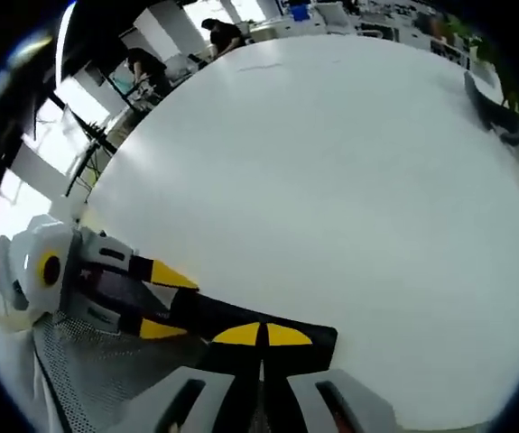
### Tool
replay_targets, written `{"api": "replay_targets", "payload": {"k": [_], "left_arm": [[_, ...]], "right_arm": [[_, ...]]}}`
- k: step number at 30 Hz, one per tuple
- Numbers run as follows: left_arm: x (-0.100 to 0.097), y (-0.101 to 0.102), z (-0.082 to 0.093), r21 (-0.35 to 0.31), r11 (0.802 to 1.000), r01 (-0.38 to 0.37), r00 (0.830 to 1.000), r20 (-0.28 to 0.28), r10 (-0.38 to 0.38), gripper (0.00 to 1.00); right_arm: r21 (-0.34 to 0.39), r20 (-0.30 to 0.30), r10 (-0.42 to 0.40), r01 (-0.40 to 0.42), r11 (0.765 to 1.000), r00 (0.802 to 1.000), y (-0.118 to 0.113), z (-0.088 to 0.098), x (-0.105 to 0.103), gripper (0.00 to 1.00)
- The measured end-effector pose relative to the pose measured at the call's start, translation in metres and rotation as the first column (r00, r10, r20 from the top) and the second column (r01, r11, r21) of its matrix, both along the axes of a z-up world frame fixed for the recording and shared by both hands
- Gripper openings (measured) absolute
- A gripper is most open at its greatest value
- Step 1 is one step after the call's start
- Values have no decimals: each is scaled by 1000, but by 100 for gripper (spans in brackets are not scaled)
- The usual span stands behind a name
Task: Press the specified remote control buttons in sequence, fully releasing each button before pressing the next.
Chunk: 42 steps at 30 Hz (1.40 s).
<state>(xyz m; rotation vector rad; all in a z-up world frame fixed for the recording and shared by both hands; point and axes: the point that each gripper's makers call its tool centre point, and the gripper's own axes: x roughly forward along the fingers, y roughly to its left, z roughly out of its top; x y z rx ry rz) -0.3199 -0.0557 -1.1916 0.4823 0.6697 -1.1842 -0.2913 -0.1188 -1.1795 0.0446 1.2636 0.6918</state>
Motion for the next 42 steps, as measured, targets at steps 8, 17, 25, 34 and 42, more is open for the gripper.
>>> {"api": "replay_targets", "payload": {"k": [8,17,25,34,42], "left_arm": [[0,0,1,-2,1000,-8,1000,-4,8,25],[0,0,1,7,1000,2,1000,5,-2,25],[0,-1,0,12,1000,4,1000,6,-4,25],[0,-1,0,28,999,19,1000,-5,-18,25],[8,-3,0,58,998,35,999,-8,-35,24]], "right_arm": [[33,-54,-7,9,999,999,5,2,-7,0],[4,-87,16,-15,1000,996,5,-3,-14,0],[-2,-81,18,-19,1000,997,5,-4,-13,0],[-4,-87,8,-8,1000,996,3,-6,-12,0],[-30,-42,-11,10,1000,999,3,-5,-4,0]]}}
